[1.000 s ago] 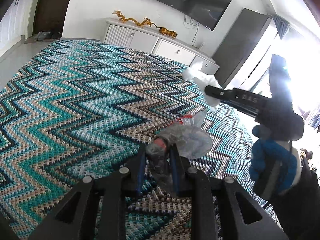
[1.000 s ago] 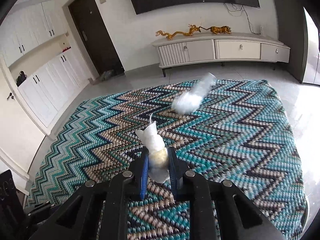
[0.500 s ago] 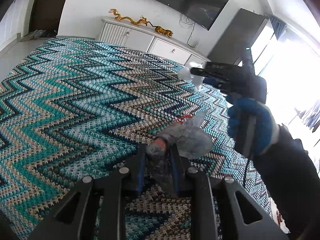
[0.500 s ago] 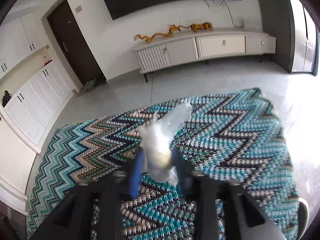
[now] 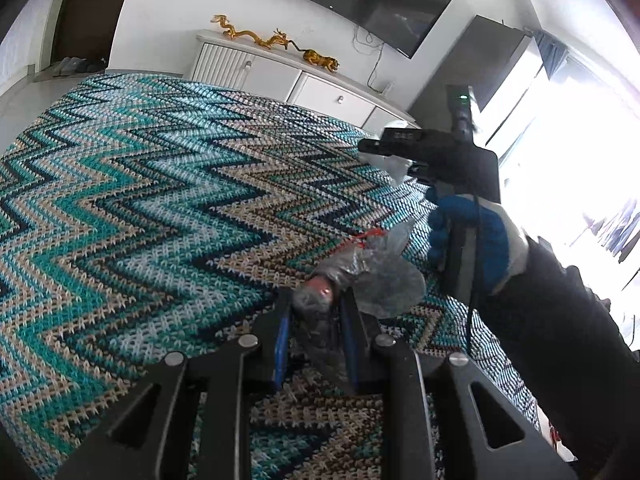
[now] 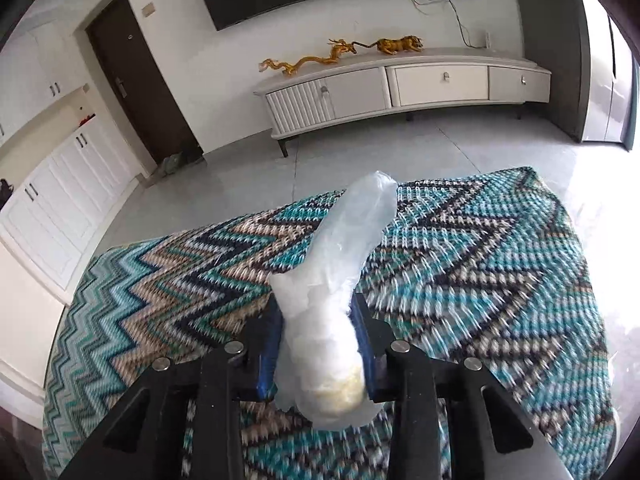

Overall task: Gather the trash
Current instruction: 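Carry both items over the bin and open both tools to drop them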

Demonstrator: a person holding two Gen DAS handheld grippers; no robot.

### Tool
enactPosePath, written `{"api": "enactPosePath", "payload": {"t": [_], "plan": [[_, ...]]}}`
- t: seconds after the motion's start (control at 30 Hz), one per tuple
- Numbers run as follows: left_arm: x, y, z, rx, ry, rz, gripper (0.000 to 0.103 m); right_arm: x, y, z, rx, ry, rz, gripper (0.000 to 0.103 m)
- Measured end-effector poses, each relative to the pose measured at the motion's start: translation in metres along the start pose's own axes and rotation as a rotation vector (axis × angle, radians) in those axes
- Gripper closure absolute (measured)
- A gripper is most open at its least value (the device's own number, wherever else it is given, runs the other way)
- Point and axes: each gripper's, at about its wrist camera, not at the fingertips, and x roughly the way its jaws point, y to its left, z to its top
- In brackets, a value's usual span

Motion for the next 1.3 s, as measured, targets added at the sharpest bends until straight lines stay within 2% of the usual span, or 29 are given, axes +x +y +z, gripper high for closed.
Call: {"api": "enactPosePath", "payload": {"t": [0.23,0.43,0.53,0.7,0.93,1.1,1.3], "plan": [[-0.001,-0.007,-0.003,0.013,-0.008,0.012,0.082,-0.068,-0.007,-0.038,-0.008,0.018,0.071,0.073],[-0.004,-0.024,-0.002,0.057,-0.019,0.115,0.082,-0.14,-0.011,-0.08,-0.012,0.035,0.079,0.073],[-0.012,-0.04,-0.003,0.077,-0.025,0.115,0.082,-0.167,-0.015,-0.097,-0.003,0.049,0.074,0.073],[-0.027,-0.094,-0.011,0.164,-0.037,0.079,0.082,-0.209,-0.031,-0.122,0.032,0.039,0.05,0.073],[-0.034,-0.176,-0.013,0.297,-0.042,0.015,0.082,-0.265,-0.079,-0.137,0.121,-0.046,0.027,0.073],[-0.012,-0.239,-0.01,0.366,-0.004,-0.043,0.082,-0.297,-0.128,-0.144,0.18,-0.089,-0.017,0.073],[0.056,-0.317,-0.017,0.452,0.12,-0.081,0.082,-0.308,-0.198,-0.16,0.259,-0.098,-0.077,0.073]]}}
